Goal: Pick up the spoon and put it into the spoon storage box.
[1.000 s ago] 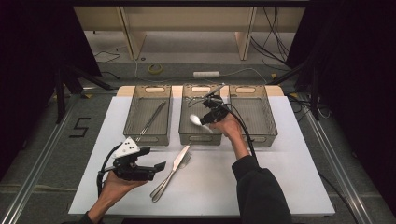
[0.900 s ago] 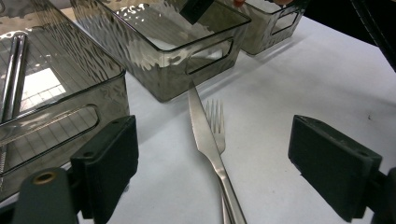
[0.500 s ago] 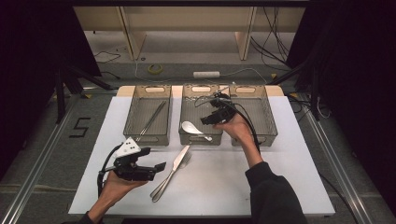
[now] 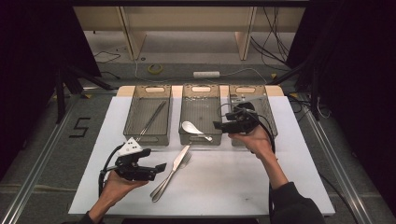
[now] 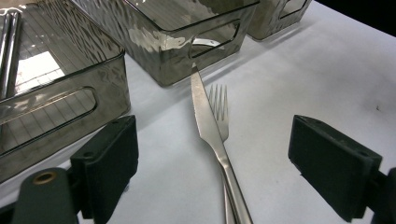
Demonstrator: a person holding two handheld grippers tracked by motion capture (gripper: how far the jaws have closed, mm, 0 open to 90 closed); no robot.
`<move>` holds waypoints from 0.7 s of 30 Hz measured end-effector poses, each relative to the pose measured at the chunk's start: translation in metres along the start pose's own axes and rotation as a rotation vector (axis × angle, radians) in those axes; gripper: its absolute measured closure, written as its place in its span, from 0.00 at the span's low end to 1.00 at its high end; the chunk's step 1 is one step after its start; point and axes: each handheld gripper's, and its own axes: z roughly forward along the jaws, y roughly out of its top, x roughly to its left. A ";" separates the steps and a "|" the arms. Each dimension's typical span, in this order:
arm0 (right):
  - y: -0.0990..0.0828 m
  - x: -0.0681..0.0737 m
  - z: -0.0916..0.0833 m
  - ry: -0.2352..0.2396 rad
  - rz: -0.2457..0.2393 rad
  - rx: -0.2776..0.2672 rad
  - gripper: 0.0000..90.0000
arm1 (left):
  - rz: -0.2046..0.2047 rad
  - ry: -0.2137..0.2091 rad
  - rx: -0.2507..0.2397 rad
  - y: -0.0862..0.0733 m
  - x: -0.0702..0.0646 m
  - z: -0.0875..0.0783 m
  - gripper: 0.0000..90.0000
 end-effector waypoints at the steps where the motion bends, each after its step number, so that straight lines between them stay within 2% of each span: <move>1: -0.003 0.000 -0.004 0.000 -0.002 -0.011 0.38 | -0.003 -0.001 0.001 0.000 0.000 0.000 0.17; 7: -0.021 0.004 -0.025 0.013 0.007 -0.069 0.37 | -0.003 0.002 0.008 0.000 0.000 0.001 0.17; 13: -0.040 0.008 -0.037 0.032 0.014 -0.118 0.34 | -0.007 0.004 0.014 0.000 0.000 0.002 0.17; 16: -0.051 0.009 -0.042 0.072 0.036 -0.159 0.34 | -0.009 0.005 0.015 0.000 0.000 0.002 0.17; 21: -0.067 0.011 -0.048 0.066 0.032 -0.166 0.33 | -0.005 0.008 0.035 -0.001 0.001 0.003 0.17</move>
